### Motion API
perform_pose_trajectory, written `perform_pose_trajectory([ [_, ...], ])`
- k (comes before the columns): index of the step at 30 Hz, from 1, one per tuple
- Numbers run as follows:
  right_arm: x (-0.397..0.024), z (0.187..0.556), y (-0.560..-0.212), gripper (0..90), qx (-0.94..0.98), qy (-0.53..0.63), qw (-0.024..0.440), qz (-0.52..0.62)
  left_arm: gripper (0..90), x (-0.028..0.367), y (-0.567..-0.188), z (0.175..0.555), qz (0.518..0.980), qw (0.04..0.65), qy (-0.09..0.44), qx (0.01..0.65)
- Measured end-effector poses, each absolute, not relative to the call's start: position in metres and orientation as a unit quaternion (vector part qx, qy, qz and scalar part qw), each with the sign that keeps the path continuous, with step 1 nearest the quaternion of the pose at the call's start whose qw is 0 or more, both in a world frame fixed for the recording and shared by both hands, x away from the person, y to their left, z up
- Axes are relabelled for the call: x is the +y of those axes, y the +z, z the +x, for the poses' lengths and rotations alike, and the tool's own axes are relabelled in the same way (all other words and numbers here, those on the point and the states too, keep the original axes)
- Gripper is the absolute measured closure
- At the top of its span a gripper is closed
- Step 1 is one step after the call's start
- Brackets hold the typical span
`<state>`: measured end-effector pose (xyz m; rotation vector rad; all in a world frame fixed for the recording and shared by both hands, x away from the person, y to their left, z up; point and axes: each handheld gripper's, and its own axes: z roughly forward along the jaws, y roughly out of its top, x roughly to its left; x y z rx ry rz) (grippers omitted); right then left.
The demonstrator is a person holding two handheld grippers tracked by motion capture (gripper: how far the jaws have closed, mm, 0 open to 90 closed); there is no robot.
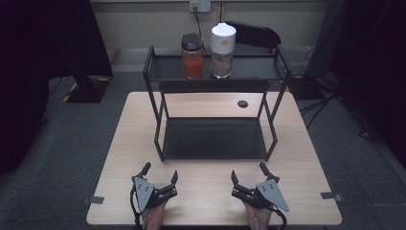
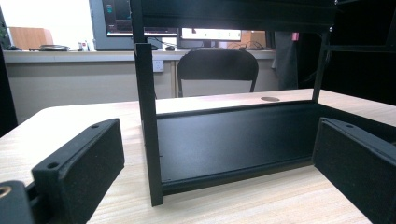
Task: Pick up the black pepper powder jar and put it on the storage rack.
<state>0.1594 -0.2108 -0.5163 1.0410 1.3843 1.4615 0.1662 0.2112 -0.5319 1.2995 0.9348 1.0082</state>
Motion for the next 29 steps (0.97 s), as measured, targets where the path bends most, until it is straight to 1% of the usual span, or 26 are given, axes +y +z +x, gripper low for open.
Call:
perform_pose_trajectory([
  [20, -0.209, 0.158, -0.528, 0.0, 0.552, 0.575, 0.433, 0.421, 1.5, 0.211, -0.532, 0.166, 0.557, 0.585, 0.432, 0.400],
  [29, -0.205, 0.154, -0.534, 0.5, 0.545, 0.575, 0.450, 0.414, 1.4, 0.212, -0.532, 0.166, 0.558, 0.585, 0.432, 0.400],
])
